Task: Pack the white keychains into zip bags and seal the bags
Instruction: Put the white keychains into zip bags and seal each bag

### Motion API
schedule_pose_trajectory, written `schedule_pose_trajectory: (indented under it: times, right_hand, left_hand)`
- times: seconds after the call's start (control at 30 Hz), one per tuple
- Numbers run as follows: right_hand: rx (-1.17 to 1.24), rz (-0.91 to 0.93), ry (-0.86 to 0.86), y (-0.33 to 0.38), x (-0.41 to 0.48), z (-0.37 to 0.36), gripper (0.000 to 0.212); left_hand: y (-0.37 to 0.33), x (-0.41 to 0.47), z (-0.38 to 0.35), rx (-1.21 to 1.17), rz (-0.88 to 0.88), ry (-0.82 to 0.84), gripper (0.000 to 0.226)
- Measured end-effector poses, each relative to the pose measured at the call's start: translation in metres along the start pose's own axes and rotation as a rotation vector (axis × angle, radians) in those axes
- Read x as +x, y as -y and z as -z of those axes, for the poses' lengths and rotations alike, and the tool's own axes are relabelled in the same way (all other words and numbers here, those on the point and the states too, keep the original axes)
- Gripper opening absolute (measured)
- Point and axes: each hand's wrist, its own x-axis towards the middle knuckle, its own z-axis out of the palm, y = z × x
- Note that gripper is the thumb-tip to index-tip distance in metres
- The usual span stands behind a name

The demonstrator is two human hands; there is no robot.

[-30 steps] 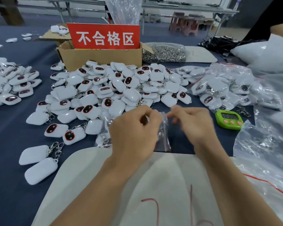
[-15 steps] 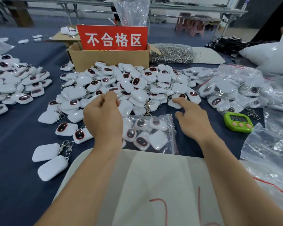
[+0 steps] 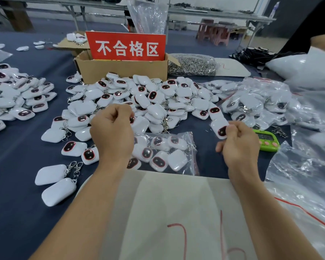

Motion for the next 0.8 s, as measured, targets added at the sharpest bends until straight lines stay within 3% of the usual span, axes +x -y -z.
schedule_pose_trajectory:
  times: [0.1, 0.2, 0.37, 0.5, 0.57, 0.63, 0.8]
  right_hand:
    - [0.033, -0.033, 0.010, 0.001, -0.021, 0.001, 0.014]
    - [-0.063, 0.074, 0.006, 0.008, -0.027, 0.001, 0.010]
    - [-0.093, 0.096, 0.024, 0.013, -0.023, 0.001, 0.022]
    - [0.013, 0.107, 0.025, 0.011, -0.019, 0.003, 0.002]
    - [0.065, 0.093, 0.009, 0.012, -0.017, 0.003, 0.008]
    - [0.113, 0.043, -0.023, 0.014, -0.015, 0.002, 0.013]
    - [0.221, 0.007, 0.093, 0.021, -0.019, -0.001, 0.009]
  left_hand:
    - [0.002, -0.003, -0.003, 0.086, -0.035, 0.075, 0.023]
    - [0.001, -0.001, -0.002, 0.128, -0.037, 0.099, 0.021]
    - [-0.001, 0.000, 0.008, 0.670, -0.162, 0.535, 0.028]
    - [0.000, -0.001, 0.010, 0.777, -0.109, 0.645, 0.031]
    - [-0.002, 0.002, 0.011, 0.810, -0.105, 0.703, 0.031]
    - [-0.002, 0.002, 0.011, 0.839, -0.156, 0.686, 0.032]
    - [0.001, -0.005, 0.007, 0.601, -0.150, 0.346, 0.031]
